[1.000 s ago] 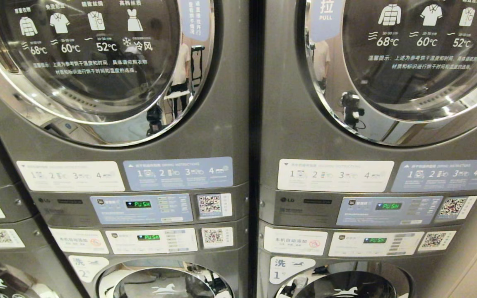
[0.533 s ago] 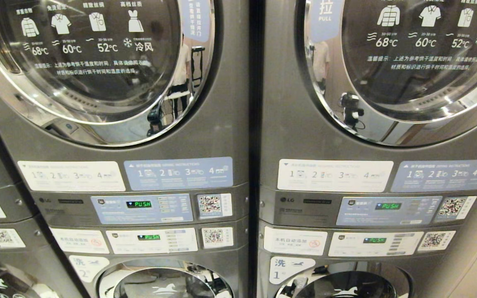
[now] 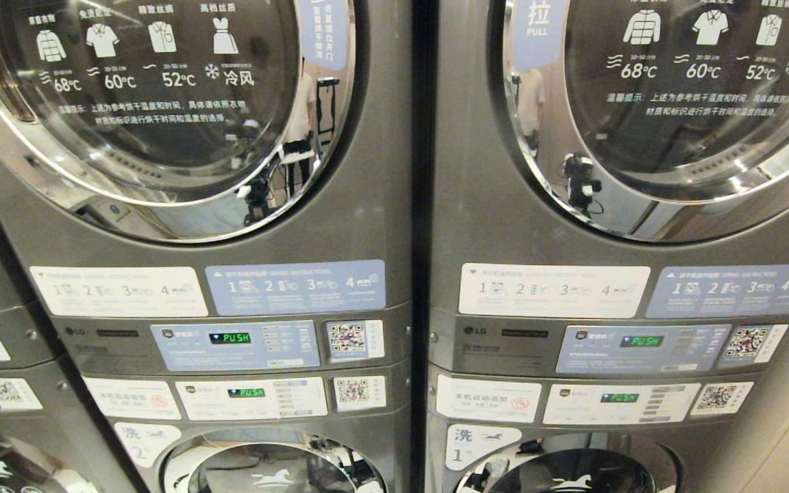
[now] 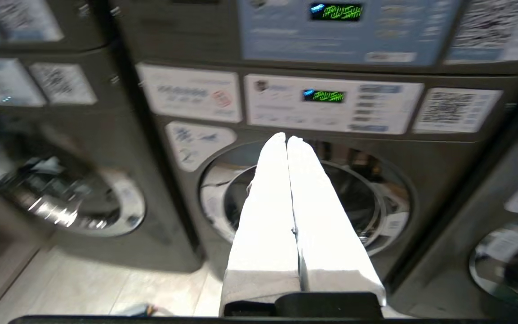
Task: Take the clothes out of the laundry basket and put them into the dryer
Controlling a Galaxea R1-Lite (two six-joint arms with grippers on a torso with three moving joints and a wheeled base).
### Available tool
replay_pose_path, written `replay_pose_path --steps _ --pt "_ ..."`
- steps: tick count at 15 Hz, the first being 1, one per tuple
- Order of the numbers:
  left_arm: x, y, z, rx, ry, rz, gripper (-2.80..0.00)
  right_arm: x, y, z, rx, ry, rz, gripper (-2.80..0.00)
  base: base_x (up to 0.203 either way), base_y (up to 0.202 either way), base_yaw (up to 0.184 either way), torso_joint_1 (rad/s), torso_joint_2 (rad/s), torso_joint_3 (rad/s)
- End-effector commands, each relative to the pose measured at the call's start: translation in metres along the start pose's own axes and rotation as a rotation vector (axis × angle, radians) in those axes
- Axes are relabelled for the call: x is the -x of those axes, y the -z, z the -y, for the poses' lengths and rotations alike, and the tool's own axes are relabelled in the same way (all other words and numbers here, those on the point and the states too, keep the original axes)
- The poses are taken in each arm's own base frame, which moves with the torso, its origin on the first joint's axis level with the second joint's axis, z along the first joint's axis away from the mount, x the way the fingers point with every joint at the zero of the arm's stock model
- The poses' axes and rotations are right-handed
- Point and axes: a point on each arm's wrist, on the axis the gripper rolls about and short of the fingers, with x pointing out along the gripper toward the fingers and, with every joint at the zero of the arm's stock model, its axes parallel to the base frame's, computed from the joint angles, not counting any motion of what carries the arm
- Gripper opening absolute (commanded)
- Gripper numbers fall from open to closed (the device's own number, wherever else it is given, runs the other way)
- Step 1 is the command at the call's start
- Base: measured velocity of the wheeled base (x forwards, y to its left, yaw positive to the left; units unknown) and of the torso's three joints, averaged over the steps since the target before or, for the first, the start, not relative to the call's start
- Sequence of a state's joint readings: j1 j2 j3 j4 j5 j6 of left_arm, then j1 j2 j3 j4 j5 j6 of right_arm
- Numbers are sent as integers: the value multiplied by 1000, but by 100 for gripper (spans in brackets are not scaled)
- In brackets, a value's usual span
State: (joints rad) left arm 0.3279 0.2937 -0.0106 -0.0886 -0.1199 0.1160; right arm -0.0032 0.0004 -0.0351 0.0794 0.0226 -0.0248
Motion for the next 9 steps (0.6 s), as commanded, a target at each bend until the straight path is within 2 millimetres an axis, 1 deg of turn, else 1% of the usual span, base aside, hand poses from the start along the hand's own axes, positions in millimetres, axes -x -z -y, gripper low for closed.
replay_pose_path --steps 1,2,3,4,5,7,8,9 --pt "1 7 0 9 -54 -39 -280 0 0 0 0 -1 1 -280 0 0 0 0 0 0" --pt "2 13 0 43 -73 -106 -280 0 0 0 1 0 3 -280 0 0 0 0 0 0" --pt "0 13 0 56 -73 -144 -280 0 0 0 0 0 3 -280 0 0 0 0 0 0" --pt "-2 13 -1 54 -44 -173 -280 0 0 0 1 0 3 -280 0 0 0 0 0 0" --pt "-3 13 -1 35 26 -181 -280 0 0 0 1 0 5 -280 0 0 0 0 0 0" --pt "-1 13 0 -24 223 -147 -280 0 0 0 2 0 3 -280 0 0 0 0 0 0" --pt "0 13 -1 -40 277 -117 -280 0 0 0 2 0 14 -280 0 0 0 0 0 0" --pt "1 11 -1 -40 289 -67 -280 -1 0 0 1 0 35 -280 0 0 0 0 0 0"
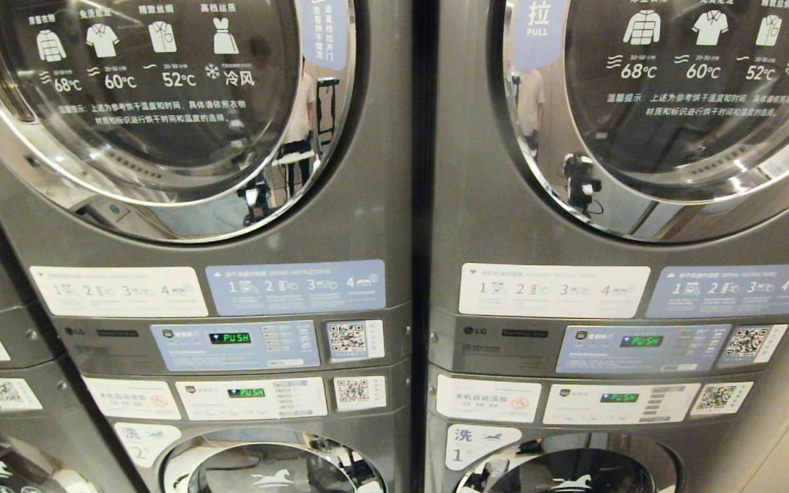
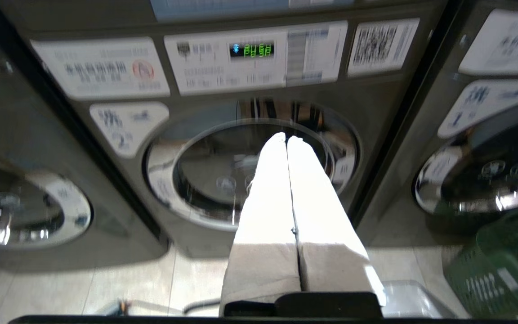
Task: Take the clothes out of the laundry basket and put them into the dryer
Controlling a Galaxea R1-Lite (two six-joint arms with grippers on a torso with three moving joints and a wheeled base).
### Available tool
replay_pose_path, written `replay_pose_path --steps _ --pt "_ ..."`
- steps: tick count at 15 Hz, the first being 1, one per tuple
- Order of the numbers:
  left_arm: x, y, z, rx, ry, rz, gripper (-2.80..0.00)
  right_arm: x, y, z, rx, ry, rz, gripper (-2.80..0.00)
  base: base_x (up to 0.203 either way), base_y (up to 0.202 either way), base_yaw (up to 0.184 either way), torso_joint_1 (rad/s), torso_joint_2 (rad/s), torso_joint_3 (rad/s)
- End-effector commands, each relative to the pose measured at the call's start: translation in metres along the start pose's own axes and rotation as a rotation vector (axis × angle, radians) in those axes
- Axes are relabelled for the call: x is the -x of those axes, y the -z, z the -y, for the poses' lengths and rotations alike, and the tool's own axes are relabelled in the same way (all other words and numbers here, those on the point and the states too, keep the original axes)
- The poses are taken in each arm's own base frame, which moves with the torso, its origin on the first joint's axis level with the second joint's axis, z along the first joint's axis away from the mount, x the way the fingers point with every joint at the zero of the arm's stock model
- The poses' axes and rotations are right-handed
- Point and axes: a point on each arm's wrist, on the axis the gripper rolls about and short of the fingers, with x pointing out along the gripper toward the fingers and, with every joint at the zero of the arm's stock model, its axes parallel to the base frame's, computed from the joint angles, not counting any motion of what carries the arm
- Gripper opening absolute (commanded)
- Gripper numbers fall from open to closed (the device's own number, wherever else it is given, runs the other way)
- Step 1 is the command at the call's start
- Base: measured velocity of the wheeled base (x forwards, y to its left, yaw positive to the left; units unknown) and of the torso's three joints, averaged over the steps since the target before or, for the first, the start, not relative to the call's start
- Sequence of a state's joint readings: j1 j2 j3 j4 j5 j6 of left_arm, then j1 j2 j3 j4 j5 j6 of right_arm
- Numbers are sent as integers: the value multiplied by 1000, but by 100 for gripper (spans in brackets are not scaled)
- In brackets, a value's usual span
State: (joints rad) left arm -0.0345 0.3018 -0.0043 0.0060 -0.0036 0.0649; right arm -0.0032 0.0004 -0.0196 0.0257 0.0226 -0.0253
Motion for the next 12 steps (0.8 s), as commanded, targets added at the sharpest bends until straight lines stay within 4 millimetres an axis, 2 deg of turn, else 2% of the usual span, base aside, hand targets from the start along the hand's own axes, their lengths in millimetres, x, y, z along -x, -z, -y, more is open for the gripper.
replay_pose_path --steps 1,4,6,9,12 --pt "2 -1 0 -12 25 48 -280 -1 1 0 0 0 19 -280 0 0 0 0 0 0" --pt "10 6 1 -23 -42 100 -280 -1 2 0 0 6 19 -280 0 0 0 0 0 0" --pt "12 7 1 -31 -18 130 -280 -1 2 0 0 6 19 -280 0 0 0 0 0 0" --pt "21 12 2 -37 -26 283 -280 -1 2 0 -2 6 18 -280 0 0 0 0 0 0" --pt "21 11 2 -43 -25 293 -280 -1 2 0 0 6 19 -280 0 0 0 0 0 0"
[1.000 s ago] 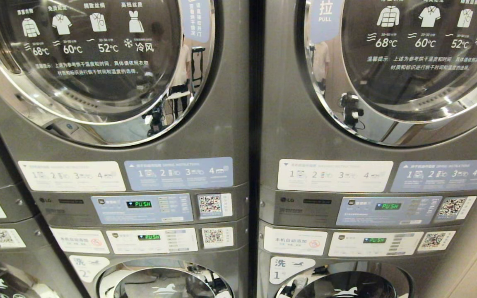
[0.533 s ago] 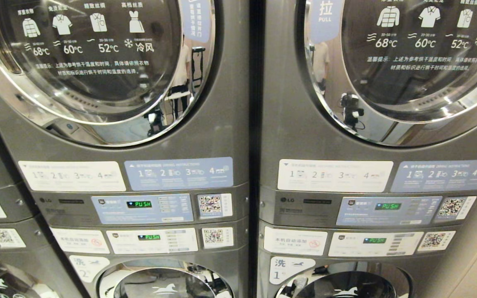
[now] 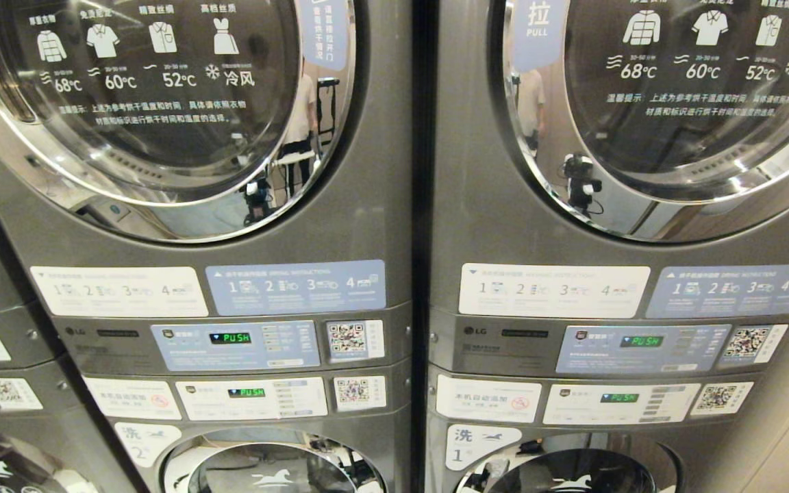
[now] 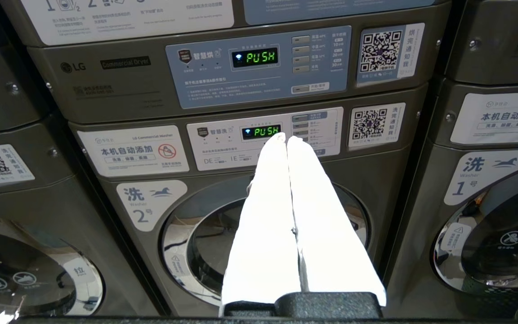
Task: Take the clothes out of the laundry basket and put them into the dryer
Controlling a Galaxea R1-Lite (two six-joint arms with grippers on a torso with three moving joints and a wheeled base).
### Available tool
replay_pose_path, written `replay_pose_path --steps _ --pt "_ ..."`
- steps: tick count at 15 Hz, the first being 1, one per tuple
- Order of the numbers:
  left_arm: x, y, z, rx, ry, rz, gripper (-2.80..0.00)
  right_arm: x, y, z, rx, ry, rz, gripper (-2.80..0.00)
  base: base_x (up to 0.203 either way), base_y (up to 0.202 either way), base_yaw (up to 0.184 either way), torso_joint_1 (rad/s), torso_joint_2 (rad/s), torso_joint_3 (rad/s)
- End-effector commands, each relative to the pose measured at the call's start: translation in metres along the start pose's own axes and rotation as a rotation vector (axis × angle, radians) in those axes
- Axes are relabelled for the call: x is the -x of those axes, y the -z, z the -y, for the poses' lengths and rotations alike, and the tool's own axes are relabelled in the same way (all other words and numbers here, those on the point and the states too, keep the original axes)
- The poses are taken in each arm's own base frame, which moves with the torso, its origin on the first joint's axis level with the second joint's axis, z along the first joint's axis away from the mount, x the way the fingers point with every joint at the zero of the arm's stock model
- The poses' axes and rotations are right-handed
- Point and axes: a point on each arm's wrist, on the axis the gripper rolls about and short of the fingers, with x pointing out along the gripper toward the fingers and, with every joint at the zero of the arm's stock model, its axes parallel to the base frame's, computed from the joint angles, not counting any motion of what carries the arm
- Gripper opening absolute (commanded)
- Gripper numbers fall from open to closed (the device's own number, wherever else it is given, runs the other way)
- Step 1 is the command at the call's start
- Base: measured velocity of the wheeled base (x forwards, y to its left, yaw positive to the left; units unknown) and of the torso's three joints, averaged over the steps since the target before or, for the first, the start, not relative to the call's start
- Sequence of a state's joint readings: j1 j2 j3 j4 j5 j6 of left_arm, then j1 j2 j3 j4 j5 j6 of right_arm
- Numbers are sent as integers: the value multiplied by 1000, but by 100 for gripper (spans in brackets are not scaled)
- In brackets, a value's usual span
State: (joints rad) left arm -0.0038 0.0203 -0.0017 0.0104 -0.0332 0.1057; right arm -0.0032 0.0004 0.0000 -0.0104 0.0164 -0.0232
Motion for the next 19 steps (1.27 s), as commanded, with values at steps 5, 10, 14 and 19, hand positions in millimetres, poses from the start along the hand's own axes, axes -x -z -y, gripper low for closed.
replay_pose_path --steps 5,10,14,19 --pt "1 1 0 -2 -5 18 -280 0 0 0 23 -2 2 -280 0 0 0 0 0 0" --pt "1 1 0 -1 -2 18 -280 0 1 0 24 -1 -4 -280 0 0 0 0 0 0" --pt "1 1 0 -2 1 18 -280 0 0 0 42 12 -3 -280 0 0 0 0 0 0" --pt "1 1 0 41 -7 21 -280 0 1 0 103 -8 -3 -280 0 0 0 0 0 0"
